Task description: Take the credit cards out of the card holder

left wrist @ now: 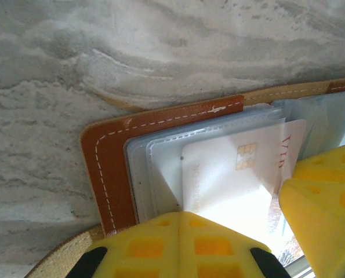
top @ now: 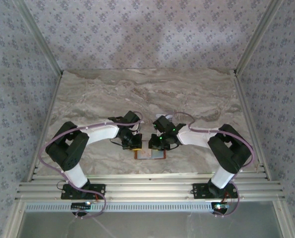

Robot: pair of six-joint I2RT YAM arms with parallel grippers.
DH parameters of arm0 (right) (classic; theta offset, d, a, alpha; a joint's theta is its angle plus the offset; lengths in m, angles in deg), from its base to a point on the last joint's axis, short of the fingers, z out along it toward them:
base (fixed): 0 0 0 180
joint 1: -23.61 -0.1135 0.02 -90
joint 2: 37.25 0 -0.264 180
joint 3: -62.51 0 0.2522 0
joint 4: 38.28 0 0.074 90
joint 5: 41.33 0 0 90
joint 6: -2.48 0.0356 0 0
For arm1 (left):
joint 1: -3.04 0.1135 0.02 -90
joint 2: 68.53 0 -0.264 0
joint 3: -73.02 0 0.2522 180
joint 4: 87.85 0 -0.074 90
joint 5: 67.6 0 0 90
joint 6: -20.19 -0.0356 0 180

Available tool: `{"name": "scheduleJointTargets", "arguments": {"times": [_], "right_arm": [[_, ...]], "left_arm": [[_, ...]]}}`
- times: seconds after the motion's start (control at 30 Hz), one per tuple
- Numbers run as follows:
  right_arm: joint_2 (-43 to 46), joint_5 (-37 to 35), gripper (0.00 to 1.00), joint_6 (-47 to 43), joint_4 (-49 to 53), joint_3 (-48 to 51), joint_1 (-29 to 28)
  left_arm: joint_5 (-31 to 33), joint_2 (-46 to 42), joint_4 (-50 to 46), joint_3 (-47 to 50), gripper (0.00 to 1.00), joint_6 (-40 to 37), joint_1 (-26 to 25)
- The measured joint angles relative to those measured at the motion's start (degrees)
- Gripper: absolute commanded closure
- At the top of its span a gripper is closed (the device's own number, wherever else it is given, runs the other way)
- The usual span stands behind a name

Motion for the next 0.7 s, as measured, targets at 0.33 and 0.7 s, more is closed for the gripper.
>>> {"name": "scheduleJointTargets", "arguments": {"times": [0.33,0.7], "right_arm": [[-0.68,4.57,0.84,1.29,-6.71,2.99,1.42],[-1.51,7.91,0.92,3.06,-11.58,4.76,2.45]], "left_arm": [[0.2,0.39,-0.9,-0.59,0.94,-0.42,0.0],[1.07,0.37,-2.16,-0.96,0.94,-0.44,0.02]]}}
